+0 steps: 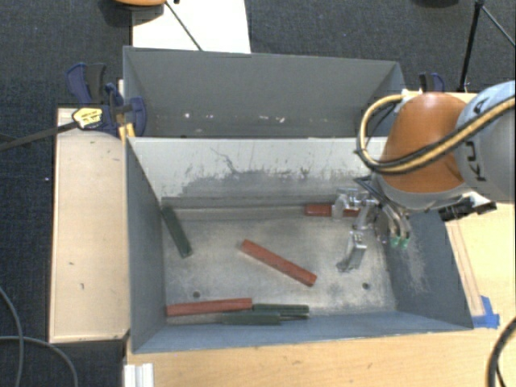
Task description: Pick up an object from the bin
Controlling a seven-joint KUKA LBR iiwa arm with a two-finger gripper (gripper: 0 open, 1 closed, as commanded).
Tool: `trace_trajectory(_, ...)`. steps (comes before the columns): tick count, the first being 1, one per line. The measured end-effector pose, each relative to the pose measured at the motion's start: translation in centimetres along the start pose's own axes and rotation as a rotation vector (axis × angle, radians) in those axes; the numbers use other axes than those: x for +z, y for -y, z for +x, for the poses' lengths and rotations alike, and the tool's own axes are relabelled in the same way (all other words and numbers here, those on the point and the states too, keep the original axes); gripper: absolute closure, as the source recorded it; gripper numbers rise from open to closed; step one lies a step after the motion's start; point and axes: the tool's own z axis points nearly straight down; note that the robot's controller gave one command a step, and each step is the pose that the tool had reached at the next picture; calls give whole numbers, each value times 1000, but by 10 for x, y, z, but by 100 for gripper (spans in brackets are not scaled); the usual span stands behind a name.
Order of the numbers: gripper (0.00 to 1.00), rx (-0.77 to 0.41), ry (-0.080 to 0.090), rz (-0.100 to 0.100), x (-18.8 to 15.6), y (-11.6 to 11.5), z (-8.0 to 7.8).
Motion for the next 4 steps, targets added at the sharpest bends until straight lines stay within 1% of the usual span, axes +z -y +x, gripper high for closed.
trace_trajectory(1, 0, -1, 0, 0, 0, 0, 0)
trace_trajectory(2, 0, 64, 7, -1, 53, -37, 22)
trace_trajectory(3, 100, -102, 2, 0, 76, -59, 7)
trace_trajectory(4, 100, -103, 2, 0, 76, -59, 7)
